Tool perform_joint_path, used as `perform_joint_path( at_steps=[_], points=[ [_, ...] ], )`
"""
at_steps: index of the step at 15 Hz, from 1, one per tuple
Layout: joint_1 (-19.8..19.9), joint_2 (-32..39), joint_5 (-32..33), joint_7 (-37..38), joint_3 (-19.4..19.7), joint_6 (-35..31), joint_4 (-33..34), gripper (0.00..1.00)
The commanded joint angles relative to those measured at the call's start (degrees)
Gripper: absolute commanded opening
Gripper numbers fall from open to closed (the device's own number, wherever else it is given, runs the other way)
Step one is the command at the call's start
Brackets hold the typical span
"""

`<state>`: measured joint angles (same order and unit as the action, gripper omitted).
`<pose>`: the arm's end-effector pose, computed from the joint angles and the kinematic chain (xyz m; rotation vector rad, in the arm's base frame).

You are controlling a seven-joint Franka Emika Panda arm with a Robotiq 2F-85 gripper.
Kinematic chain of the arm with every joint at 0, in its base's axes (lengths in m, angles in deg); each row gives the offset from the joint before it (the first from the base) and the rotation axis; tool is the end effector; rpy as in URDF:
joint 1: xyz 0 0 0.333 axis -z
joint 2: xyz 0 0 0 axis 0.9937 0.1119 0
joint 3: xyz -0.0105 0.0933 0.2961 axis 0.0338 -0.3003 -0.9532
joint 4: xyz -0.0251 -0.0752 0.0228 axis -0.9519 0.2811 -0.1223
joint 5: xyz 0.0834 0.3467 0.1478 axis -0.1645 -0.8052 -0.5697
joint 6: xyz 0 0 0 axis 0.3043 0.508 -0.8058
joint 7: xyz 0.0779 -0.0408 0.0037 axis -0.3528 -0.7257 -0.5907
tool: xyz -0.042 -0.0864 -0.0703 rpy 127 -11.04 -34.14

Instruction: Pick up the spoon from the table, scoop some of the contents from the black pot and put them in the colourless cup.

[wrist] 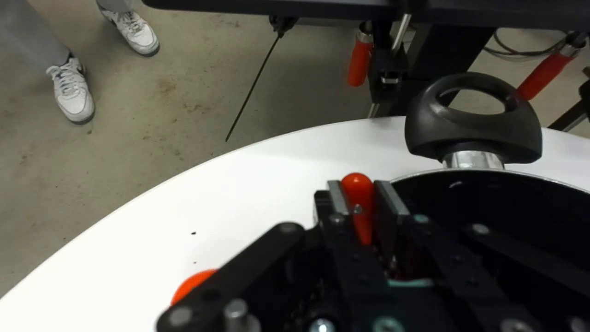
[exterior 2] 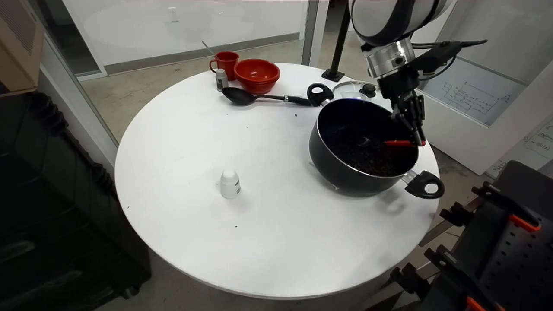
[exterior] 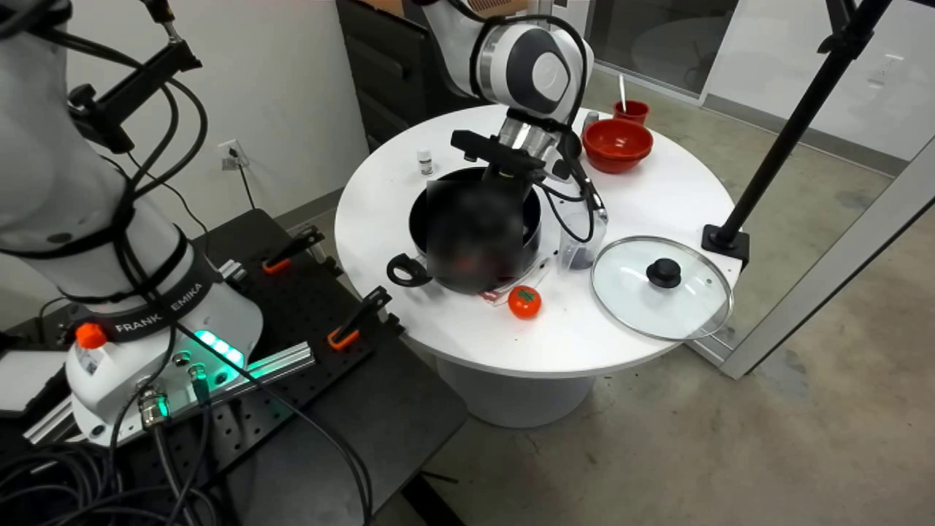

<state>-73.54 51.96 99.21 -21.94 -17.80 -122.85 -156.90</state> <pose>0.4560 -0.1540 0.1026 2.8778 0.0846 -1.1368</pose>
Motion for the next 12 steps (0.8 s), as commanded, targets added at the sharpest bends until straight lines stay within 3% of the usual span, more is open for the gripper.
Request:
perform_joint_path(
  at_steps=[1, 12],
  points=[
    [-1.2, -4.8, 3.3, 2.7, 1.0, -8.3, -7.0, 0.05],
    [-2.5, -11.0, 5.6, 3.8, 0.9, -22.4, -16.4, 0.05]
  ],
)
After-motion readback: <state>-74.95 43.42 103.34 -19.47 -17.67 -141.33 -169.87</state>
